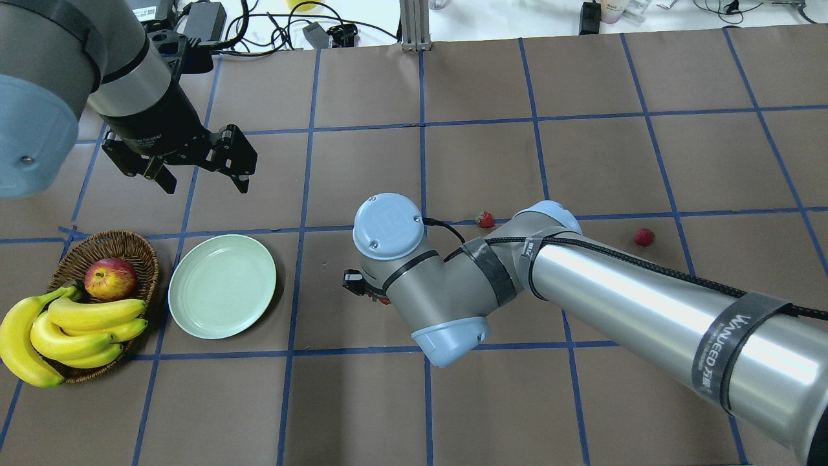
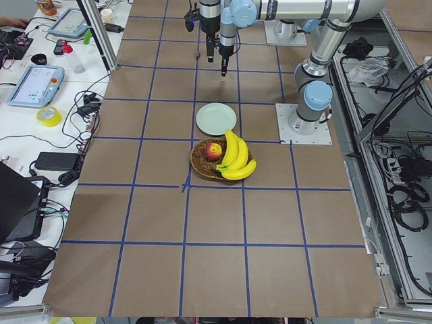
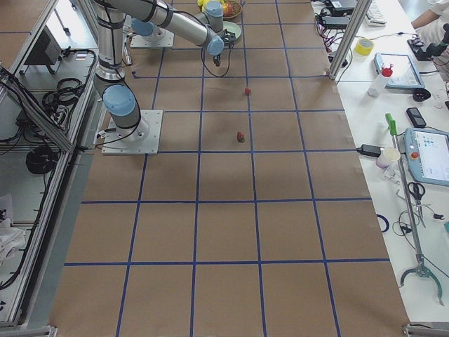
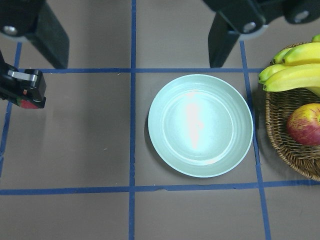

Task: Collect all strawberries into plate
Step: 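Carry the strawberry toward the plate and release it mid-table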

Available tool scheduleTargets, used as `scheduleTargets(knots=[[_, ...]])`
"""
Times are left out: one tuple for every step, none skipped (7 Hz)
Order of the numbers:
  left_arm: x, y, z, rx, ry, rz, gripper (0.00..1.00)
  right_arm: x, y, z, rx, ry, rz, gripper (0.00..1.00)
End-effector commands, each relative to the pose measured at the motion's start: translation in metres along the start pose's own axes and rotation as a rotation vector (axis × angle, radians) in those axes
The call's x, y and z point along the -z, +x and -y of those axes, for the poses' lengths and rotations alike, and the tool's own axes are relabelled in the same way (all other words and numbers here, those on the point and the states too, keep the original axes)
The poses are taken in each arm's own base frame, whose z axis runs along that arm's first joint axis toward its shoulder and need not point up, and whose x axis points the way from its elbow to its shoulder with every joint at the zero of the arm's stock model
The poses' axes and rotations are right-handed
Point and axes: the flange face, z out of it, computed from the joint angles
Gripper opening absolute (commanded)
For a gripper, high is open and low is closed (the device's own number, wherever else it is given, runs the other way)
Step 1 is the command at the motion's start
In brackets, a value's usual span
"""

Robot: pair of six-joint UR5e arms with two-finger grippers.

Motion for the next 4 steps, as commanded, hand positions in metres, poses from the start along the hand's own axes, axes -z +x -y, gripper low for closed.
scheduleTargets(knots=[[0.002,-0.009,0.002,0.023,-0.004,-0.031,1.00,-0.007,-0.001,0.002,0.001,0.005,-0.011,1.00],[0.004,-0.011,0.001,0.025,-0.001,-0.015,1.00,-0.007,0.001,0.003,0.002,0.019,-0.027,1.00],[0.003,-0.011,0.000,0.025,-0.005,-0.011,1.00,-0.003,0.000,0.005,0.006,0.025,-0.027,1.00],[0.003,-0.012,0.000,0.025,-0.005,-0.009,1.00,0.010,0.009,0.018,0.056,0.057,-0.042,1.00]])
